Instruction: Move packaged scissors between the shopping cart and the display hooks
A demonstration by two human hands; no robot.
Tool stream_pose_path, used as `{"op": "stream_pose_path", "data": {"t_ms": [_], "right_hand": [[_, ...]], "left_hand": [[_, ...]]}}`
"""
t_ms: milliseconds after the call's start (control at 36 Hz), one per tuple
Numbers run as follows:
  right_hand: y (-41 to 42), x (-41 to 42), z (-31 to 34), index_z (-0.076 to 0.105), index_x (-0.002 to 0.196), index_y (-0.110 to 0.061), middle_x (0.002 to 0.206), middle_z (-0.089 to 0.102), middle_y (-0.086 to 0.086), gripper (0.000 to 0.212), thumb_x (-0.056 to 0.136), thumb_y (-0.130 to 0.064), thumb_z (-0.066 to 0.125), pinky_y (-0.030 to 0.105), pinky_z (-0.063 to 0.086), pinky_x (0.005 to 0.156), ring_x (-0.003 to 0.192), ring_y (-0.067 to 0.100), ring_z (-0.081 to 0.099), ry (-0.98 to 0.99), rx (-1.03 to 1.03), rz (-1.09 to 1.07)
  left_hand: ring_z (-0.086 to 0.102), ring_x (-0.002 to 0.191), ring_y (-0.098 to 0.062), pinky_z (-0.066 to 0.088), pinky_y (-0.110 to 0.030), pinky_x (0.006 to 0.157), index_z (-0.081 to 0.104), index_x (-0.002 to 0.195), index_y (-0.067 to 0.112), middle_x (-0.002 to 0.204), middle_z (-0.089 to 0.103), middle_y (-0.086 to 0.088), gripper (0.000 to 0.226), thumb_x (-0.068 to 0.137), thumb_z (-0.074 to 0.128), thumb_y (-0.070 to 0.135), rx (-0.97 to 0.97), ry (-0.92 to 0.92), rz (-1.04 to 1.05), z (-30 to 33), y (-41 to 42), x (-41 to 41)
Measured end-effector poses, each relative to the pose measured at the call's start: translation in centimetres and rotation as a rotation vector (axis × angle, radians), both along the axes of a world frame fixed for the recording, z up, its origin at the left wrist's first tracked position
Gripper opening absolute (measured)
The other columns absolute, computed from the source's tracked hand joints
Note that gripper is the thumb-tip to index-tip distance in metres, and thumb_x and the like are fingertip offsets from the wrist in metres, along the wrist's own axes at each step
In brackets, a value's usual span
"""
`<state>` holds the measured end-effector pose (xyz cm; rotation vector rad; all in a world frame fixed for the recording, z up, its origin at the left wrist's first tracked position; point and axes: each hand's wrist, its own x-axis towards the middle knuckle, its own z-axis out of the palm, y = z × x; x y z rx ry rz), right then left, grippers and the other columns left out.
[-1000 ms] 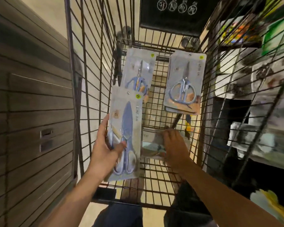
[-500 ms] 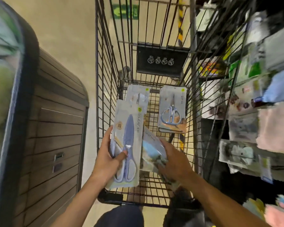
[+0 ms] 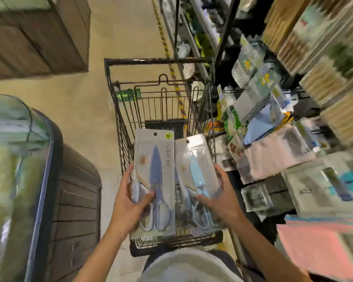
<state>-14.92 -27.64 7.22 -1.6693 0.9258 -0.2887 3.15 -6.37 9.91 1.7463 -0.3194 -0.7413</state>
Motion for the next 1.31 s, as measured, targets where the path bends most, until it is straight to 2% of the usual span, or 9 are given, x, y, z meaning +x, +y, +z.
{"op": "stream_pose_path", "data": {"t_ms": [83, 222, 389, 583, 806, 889, 1056, 1167, 1306], "right_hand": [[0.9, -2.6, 2.1, 0.038, 0.142, -0.053, 0.133, 0.056, -0.022, 0.105, 0.054, -0.052, 0.095, 0.036, 0.056, 0.097, 0.119, 0.001, 0.059, -0.055, 0.021, -0.063], [2.5, -7.7, 4.4, 0.039, 0.144, -0.052, 0.144, 0.049, -0.022, 0.107, 0.053, -0.057, 0.094, 0.037, 0.049, 0.106, 0.131, 0.007, 0.052, -0.152, -0.014, -0.135], [5.9, -15.5, 6.1, 0.043, 0.144, -0.044, 0.131, 0.047, -0.047, 0.097, 0.061, -0.025, 0.092, 0.009, 0.052, 0.088, 0.116, -0.028, 0.044, -0.310, 0.000, -0.274], [10.8, -24.5, 6.8, 0.037, 0.148, -0.044, 0.140, 0.042, -0.042, 0.099, 0.066, -0.029, 0.091, 0.020, 0.047, 0.098, 0.121, -0.027, 0.040, -0.329, -0.062, -0.415], [17.6, -33.7, 8.5, 0.031, 0.154, -0.038, 0.144, 0.032, -0.042, 0.108, 0.064, -0.036, 0.091, 0.027, 0.039, 0.112, 0.130, -0.017, 0.039, -0.256, -0.197, -0.623], [20.1, -36.8, 9.1, 0.032, 0.150, -0.048, 0.148, 0.042, -0.029, 0.108, 0.061, -0.039, 0.092, 0.040, 0.045, 0.112, 0.136, 0.004, 0.046, -0.264, -0.191, -0.710], [26.0, -40.9, 10.5, 0.030, 0.151, -0.049, 0.151, 0.042, -0.024, 0.108, 0.063, -0.039, 0.093, 0.033, 0.047, 0.109, 0.135, 0.001, 0.047, -0.234, -0.281, -0.882], [31.2, -42.1, 11.7, 0.031, 0.147, -0.052, 0.144, 0.036, -0.039, 0.104, 0.065, -0.032, 0.092, 0.007, 0.044, 0.099, 0.124, -0.024, 0.041, -0.229, -0.337, -1.037], [36.7, -43.5, 12.8, 0.031, 0.148, -0.051, 0.139, 0.031, -0.052, 0.102, 0.067, -0.039, 0.091, 0.023, 0.042, 0.110, 0.132, -0.009, 0.041, -0.134, -0.387, -1.177]], "left_hand": [[0.045, 0.140, -0.016, 0.044, -0.052, 0.111, 0.032, 0.144, 0.060, 0.152, 0.045, 0.018, 0.089, 0.082, 0.083, 0.023, -0.027, -0.066, -0.024, 1.7, 0.2, -1.3], [0.035, 0.135, 0.002, 0.033, -0.032, 0.114, 0.033, 0.135, 0.065, 0.127, 0.035, 0.058, 0.083, 0.083, 0.080, 0.021, -0.092, -0.143, -0.052, 4.2, 0.1, -5.0], [0.046, 0.140, -0.015, 0.044, -0.053, 0.112, 0.035, 0.137, 0.068, 0.152, 0.046, 0.018, 0.087, 0.079, 0.084, 0.026, -0.113, -0.122, -0.113, 5.5, 1.4, -10.5], [0.047, 0.140, -0.017, 0.043, -0.054, 0.111, 0.033, 0.138, 0.069, 0.153, 0.046, 0.016, 0.090, 0.066, 0.086, 0.057, -0.113, -0.167, -0.277, 7.5, 3.1, -18.5], [0.054, 0.133, -0.025, 0.050, -0.059, 0.102, 0.027, 0.143, 0.066, 0.153, 0.045, 0.011, 0.094, 0.072, 0.086, 0.051, -0.147, -0.203, -0.538, 10.0, 4.2, -26.0], [0.056, 0.130, -0.020, 0.050, -0.056, 0.104, 0.027, 0.142, 0.067, 0.150, 0.050, 0.011, 0.092, 0.080, 0.083, 0.030, -0.171, -0.218, -0.623, 10.2, 4.6, -28.2], [0.058, 0.115, 0.013, 0.053, -0.031, 0.100, 0.031, 0.146, 0.057, 0.121, 0.051, 0.051, 0.087, 0.086, 0.077, 0.012, -0.257, -0.194, -0.823, 11.1, 5.0, -31.6], [0.053, 0.134, -0.015, 0.048, -0.045, 0.108, 0.033, 0.145, 0.059, 0.149, 0.050, 0.012, 0.090, 0.079, 0.083, 0.024, -0.289, -0.202, -0.950, 11.5, 5.6, -33.3], [0.048, 0.116, 0.026, 0.047, -0.005, 0.092, 0.035, 0.145, 0.045, 0.123, 0.047, 0.055, 0.087, 0.083, 0.077, 0.000, -0.387, -0.194, -1.085, 12.7, 7.0, -36.4]]}}
